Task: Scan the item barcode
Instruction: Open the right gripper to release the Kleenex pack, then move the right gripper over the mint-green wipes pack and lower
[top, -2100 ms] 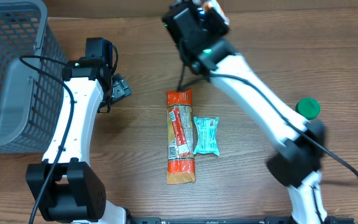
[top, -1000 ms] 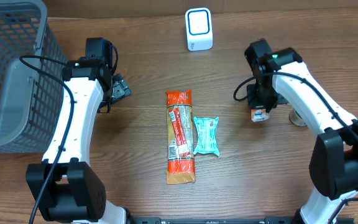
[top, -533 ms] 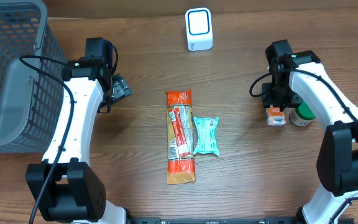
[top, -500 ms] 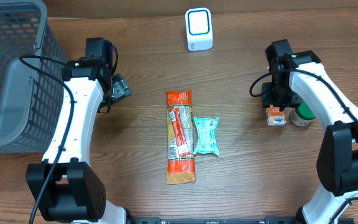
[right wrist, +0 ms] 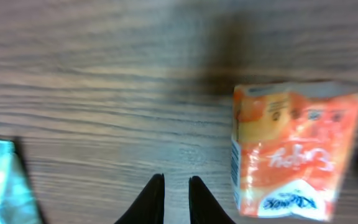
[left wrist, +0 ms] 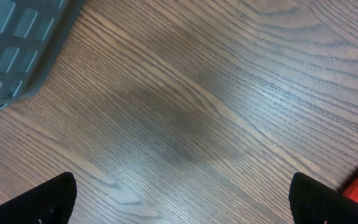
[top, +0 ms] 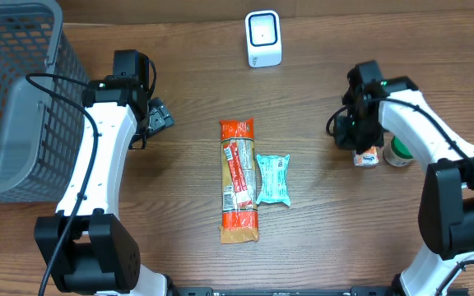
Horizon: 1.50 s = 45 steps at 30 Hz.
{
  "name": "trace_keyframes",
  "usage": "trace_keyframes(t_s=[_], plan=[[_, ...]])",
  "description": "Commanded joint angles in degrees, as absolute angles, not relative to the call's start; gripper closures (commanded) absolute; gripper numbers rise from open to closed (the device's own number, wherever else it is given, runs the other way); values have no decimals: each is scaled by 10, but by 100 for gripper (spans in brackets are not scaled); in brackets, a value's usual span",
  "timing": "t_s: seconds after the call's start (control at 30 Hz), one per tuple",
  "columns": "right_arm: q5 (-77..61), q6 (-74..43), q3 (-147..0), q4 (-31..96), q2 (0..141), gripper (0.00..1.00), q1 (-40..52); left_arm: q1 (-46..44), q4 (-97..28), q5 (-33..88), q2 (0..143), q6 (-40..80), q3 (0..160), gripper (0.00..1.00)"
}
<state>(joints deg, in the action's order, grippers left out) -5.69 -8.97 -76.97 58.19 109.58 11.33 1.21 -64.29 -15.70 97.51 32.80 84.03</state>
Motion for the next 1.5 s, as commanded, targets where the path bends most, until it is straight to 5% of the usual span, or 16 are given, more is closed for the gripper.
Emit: trace_keyframes(t_s=[0.0, 0.63, 1.0, 1.27, 1.47], plan=[[-39, -89, -736, 553, 1095, 84, 115, 10, -642, -165, 964, 321, 849, 0], [77, -150, -727, 529, 1095, 84, 116, 10, -642, -165, 964, 321, 849, 0], [-296, -87, -750, 545, 1095, 74, 145, 10, -642, -165, 964, 321, 849, 0], [-309, -87, -750, 541, 1095, 60, 237, 10, -642, -165, 964, 321, 849, 0], [-307, -94, -750, 514, 1095, 67, 310, 10, -642, -165, 964, 321, 849, 0]])
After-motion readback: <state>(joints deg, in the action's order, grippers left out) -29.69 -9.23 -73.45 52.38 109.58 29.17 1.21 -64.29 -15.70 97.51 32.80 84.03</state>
